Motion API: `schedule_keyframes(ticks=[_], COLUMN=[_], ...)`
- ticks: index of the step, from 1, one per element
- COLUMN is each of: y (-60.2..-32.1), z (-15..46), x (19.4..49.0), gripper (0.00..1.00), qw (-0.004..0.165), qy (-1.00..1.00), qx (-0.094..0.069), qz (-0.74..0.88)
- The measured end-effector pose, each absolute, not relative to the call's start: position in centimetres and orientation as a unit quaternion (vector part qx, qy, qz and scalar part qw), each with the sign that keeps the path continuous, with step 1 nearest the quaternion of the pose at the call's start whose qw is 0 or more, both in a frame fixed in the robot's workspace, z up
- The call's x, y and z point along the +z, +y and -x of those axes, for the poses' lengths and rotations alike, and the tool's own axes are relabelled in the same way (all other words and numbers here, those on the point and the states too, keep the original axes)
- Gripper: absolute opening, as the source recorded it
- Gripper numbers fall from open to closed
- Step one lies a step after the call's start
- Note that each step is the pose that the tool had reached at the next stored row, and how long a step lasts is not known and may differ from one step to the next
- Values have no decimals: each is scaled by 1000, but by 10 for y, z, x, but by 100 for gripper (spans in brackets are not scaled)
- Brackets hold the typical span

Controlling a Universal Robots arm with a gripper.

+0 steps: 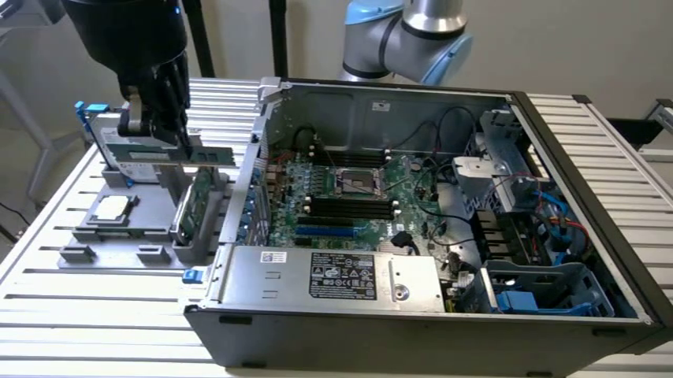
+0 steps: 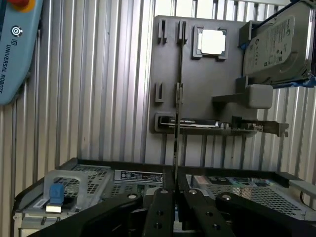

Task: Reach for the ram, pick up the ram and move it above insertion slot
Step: 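Pick up the ram and move it above insertion slot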

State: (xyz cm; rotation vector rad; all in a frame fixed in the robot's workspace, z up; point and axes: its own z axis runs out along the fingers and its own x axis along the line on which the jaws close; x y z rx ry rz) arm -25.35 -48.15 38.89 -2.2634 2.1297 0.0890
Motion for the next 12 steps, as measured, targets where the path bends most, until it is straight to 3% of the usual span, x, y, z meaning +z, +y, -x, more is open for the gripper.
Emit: schedule_keyframes(ticks=[12], y=[-481], z=[199], x=[389], gripper=[14], qw=[20], qy=[685], qx=[32], qz=[728])
